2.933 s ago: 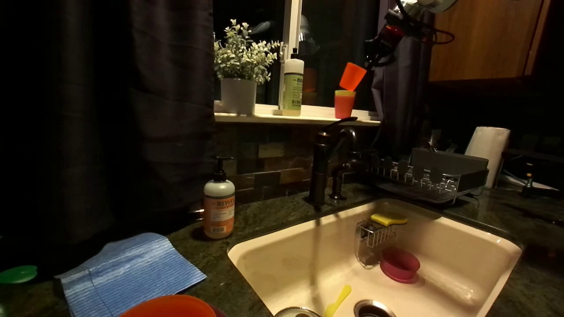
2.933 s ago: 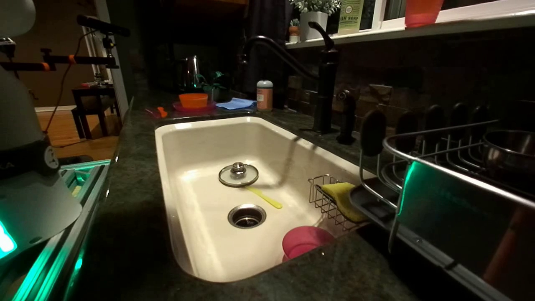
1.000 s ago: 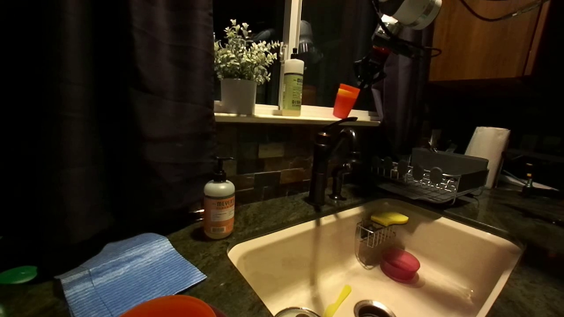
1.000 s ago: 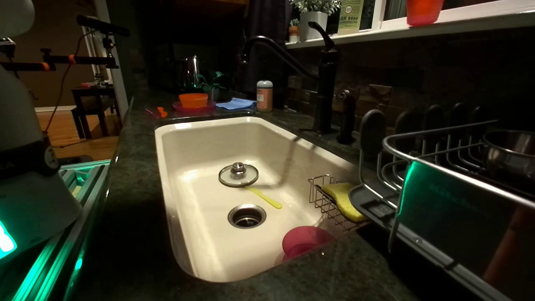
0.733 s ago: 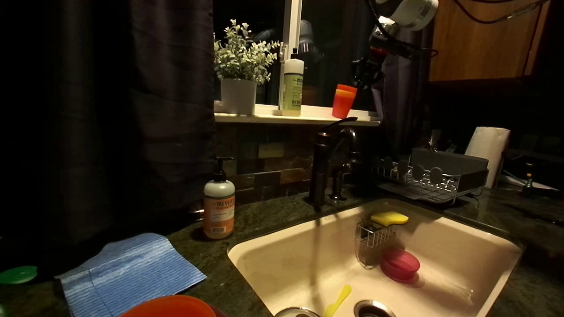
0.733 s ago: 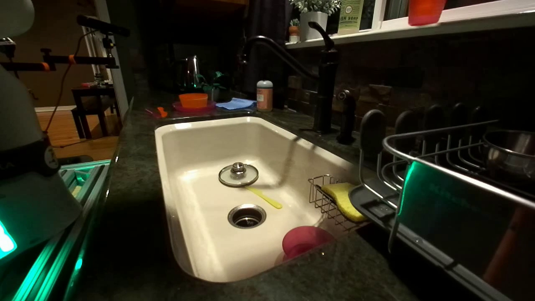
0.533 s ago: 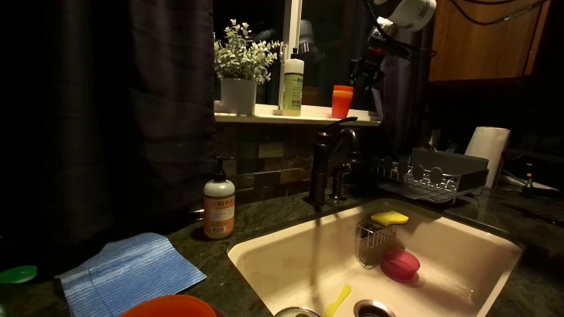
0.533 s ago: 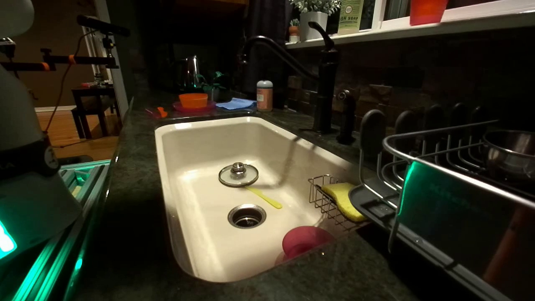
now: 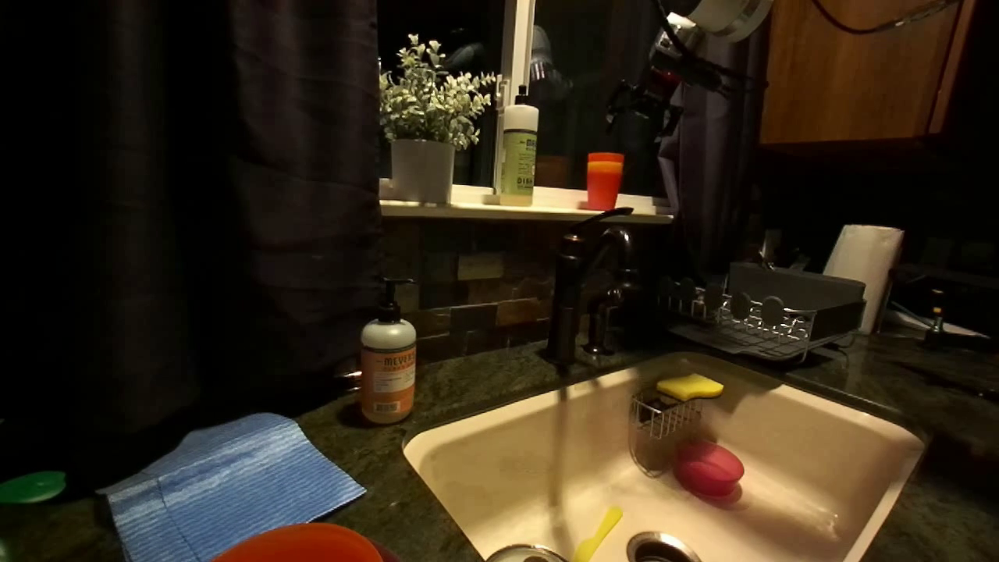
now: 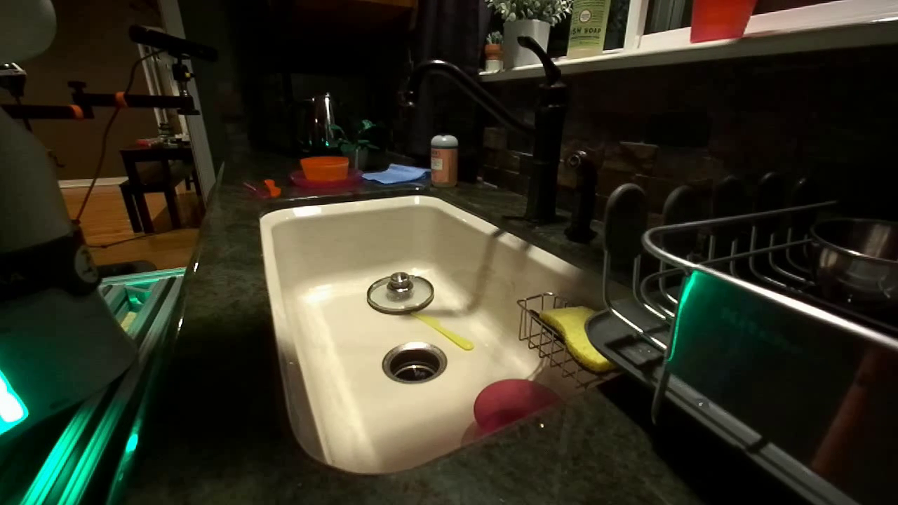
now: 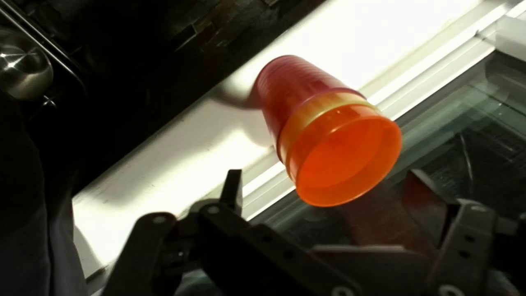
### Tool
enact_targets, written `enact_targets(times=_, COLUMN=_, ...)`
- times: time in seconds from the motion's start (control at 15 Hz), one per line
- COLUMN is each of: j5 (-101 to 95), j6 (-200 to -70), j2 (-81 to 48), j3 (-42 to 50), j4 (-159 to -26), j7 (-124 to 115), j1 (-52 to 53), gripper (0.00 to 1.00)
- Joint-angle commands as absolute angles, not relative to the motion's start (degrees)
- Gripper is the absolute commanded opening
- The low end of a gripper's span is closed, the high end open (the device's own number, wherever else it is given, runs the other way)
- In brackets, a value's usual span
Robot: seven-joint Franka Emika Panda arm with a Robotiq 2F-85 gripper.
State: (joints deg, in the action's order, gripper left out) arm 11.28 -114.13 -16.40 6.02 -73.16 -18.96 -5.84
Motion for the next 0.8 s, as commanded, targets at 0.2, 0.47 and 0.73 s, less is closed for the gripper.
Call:
enact_targets(times=0.2, j5=10.4, j6=-115.7, j2=-4.5, j3=5.6, j4=-84.1, j7=-14.4, j1=-5.1, gripper=1.00)
enact_targets(times=0.47, j5=8.6, j6=-118.4, j2=3.3, j3=6.0, j4=-92.4, j7=-11.6, j1=-5.4, gripper=1.00)
enact_targets(times=0.73, j5=7.4, j6=-121.2, j2=10.5, j3=6.4, j4=-100.9, j7=-10.2, j1=-6.2, gripper=1.00)
